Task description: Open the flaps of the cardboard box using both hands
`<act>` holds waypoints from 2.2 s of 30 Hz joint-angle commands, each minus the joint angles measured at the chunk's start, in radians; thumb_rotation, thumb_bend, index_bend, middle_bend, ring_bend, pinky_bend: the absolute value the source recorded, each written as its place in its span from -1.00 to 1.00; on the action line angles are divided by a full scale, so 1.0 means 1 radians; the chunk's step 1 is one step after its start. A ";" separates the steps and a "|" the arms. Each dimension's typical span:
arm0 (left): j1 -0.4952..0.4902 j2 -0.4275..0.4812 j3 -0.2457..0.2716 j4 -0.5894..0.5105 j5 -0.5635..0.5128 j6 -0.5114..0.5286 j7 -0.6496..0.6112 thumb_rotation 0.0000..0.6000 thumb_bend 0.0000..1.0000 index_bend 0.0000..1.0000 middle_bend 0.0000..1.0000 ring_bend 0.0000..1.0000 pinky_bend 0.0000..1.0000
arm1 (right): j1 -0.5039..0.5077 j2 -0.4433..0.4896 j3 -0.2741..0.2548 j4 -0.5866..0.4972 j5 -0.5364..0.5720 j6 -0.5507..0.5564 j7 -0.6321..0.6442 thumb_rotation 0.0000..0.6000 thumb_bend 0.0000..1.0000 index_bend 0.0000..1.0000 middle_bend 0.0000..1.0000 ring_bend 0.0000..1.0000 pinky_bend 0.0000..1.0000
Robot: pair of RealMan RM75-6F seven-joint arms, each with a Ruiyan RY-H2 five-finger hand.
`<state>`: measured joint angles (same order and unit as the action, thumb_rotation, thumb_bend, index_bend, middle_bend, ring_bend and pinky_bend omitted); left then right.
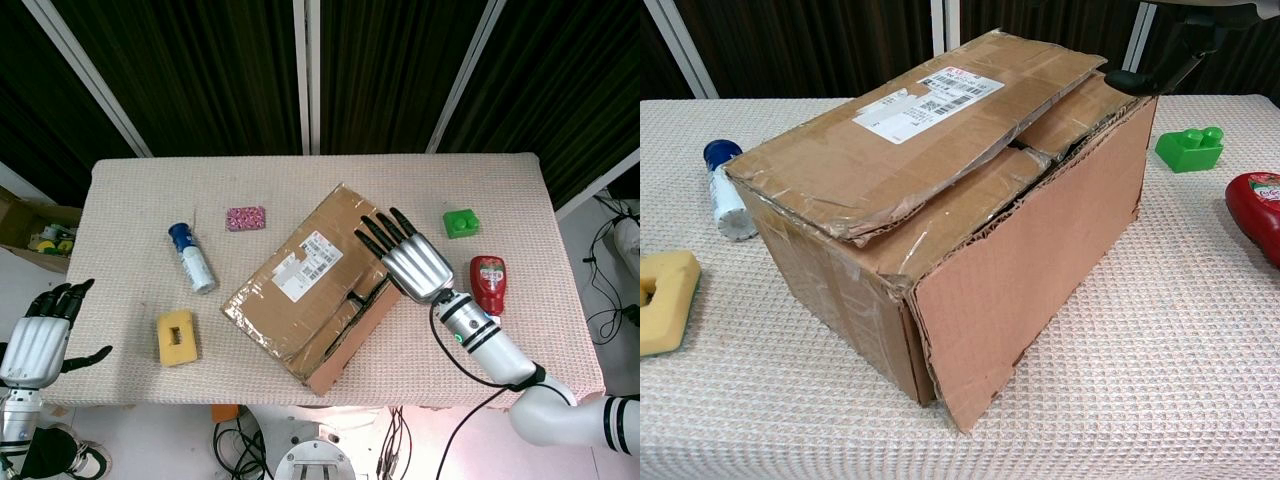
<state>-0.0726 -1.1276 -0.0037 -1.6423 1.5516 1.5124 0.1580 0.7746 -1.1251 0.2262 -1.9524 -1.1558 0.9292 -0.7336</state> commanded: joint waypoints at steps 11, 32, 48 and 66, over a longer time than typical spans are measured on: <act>-0.002 -0.001 -0.004 0.012 0.006 0.002 -0.017 0.56 -0.96 -0.80 -0.65 -0.74 -0.59 | 0.054 -0.162 -0.005 0.108 -0.057 0.085 -0.002 1.00 -0.82 -1.00 -1.00 -1.00 -1.00; 0.003 0.003 -0.004 0.033 0.010 0.013 -0.037 0.61 -0.96 -0.80 -0.65 -0.74 -0.59 | 0.145 -0.344 0.067 0.209 -0.002 0.158 -0.018 1.00 -0.37 -1.00 -1.00 -1.00 -1.00; 0.010 0.023 -0.005 0.051 -0.008 0.007 -0.076 0.65 -0.96 -0.80 -0.65 -0.74 -0.59 | 0.385 -0.592 0.213 0.463 0.064 0.213 -0.195 1.00 -0.36 -1.00 -1.00 -1.00 -1.00; 0.024 0.043 -0.007 0.040 -0.029 0.009 -0.083 0.74 -0.96 -0.80 -0.65 -0.74 -0.59 | 0.384 -0.625 0.183 0.601 -0.069 0.242 0.127 1.00 -0.33 -1.00 -1.00 -1.00 -1.00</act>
<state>-0.0488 -1.0828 -0.0103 -1.6039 1.5195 1.5179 0.0771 1.1914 -1.7865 0.4178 -1.2961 -1.2120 1.1682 -0.6676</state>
